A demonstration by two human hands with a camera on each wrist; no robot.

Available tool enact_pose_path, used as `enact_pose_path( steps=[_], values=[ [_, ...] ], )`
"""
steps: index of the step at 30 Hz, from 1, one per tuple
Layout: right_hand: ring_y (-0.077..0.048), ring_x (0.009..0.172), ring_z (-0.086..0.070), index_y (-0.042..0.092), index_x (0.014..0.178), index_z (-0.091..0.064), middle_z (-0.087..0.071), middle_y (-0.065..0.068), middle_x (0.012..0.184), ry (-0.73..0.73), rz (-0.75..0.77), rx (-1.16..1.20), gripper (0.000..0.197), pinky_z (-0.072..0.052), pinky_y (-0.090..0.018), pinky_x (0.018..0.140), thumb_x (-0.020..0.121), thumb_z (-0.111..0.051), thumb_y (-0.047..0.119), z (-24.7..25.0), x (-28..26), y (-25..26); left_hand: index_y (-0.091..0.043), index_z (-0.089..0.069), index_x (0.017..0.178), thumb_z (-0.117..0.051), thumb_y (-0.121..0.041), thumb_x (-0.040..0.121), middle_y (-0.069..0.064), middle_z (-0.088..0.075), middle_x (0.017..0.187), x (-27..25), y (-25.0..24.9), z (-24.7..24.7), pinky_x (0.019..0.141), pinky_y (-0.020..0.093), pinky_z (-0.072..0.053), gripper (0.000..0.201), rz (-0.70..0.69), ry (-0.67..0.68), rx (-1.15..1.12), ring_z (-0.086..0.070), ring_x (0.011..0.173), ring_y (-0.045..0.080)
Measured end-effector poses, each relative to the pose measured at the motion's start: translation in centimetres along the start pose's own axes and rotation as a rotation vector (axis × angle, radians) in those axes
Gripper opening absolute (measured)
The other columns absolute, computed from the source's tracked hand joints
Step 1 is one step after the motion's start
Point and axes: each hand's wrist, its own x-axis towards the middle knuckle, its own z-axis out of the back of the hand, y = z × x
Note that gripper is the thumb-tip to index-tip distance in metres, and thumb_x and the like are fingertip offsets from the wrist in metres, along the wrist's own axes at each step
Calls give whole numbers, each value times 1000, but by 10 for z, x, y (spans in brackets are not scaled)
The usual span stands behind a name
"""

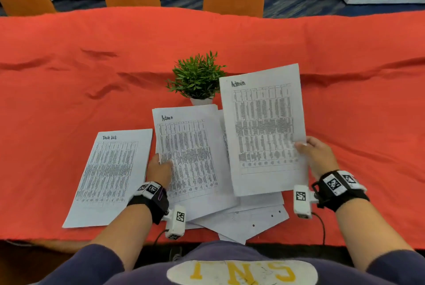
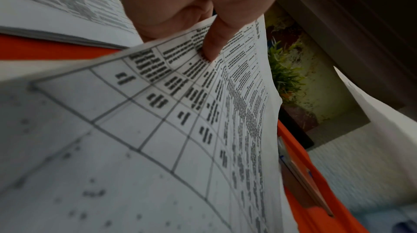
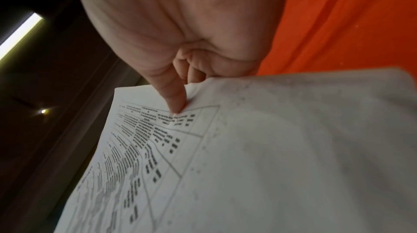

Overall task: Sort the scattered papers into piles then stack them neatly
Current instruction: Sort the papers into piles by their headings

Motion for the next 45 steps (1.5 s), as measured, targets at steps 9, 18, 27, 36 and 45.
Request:
enact_pose_path(
  steps=[9,18,27,36,45],
  values=[
    [-29,84,-66,16,77,-60,-72,-8,89,163,-62,-163,12,-52,-42,81,88,-61,11,-47,-6,-35,-18,-43,139,-50,-2,92,-3,-51,135,-25,-28,-67,68,31,-52,50,50,194,-215,-60,93,19],
    [-35,84,-66,18,85,-50,-69,-18,93,125,-7,-209,18,-53,-52,82,85,-63,6,-42,-7,-44,-24,-49,133,-31,-79,80,-9,-55,132,-38,-20,-99,109,40,-35,78,-18,227,-153,-51,122,14],
    [-14,58,-62,14,105,-54,-66,-7,79,247,-264,-10,26,-49,-24,46,86,-62,0,-34,6,-35,-23,-52,118,-44,-10,97,-5,-62,112,-53,-24,-115,84,25,-43,26,-178,279,-102,-57,103,13],
    [-18,70,-64,11,85,-63,-70,-8,87,196,-161,-347,13,-49,-22,55,86,-58,-1,-9,11,-53,-15,-52,100,-58,-24,90,6,-57,104,-23,13,-124,81,32,-46,14,-81,130,314,-55,89,20],
    [-27,79,-64,11,85,-64,-70,-11,87,-38,-146,-222,12,-51,-33,70,86,-60,-1,47,14,-65,0,-36,127,-85,-23,67,20,-46,129,11,42,-115,99,39,-42,81,50,-19,493,-47,120,33]
  ],
)
